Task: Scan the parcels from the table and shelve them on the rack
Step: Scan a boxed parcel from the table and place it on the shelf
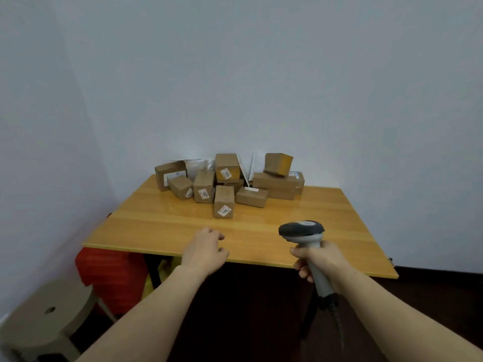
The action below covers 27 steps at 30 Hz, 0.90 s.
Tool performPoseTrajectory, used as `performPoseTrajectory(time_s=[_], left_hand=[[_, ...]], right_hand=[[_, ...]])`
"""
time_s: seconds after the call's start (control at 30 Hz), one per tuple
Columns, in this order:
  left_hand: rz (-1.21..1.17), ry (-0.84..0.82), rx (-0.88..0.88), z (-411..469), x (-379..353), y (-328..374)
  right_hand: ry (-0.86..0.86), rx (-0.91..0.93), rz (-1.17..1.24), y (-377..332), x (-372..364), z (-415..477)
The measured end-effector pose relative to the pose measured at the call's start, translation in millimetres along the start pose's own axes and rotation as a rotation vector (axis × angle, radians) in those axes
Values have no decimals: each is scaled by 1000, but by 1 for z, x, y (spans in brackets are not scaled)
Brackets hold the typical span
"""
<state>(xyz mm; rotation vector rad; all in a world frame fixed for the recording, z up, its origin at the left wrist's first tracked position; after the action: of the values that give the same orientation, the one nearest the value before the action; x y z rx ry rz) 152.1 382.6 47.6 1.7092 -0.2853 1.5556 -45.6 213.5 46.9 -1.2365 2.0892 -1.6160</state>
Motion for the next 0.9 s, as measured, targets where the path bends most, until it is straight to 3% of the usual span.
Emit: performPoseTrajectory(time_s=[0.4, 0.9], left_hand=[[-15, -39, 346, 191, -71, -33], [-136, -142, 586, 395, -162, -92]], right_hand=[[-70, -36, 61, -34, 7, 214], [-144, -156, 77, -49, -56, 405]])
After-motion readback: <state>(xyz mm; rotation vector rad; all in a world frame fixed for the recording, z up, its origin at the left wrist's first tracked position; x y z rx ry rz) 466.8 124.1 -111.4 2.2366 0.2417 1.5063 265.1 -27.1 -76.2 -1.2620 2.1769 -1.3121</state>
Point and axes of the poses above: each hand's wrist, its own z-axis towards the middle knuckle, its own x-axis out of the back of the hand, y = z × x, the point moved 8 cm from there along z, towards the middle knuckle
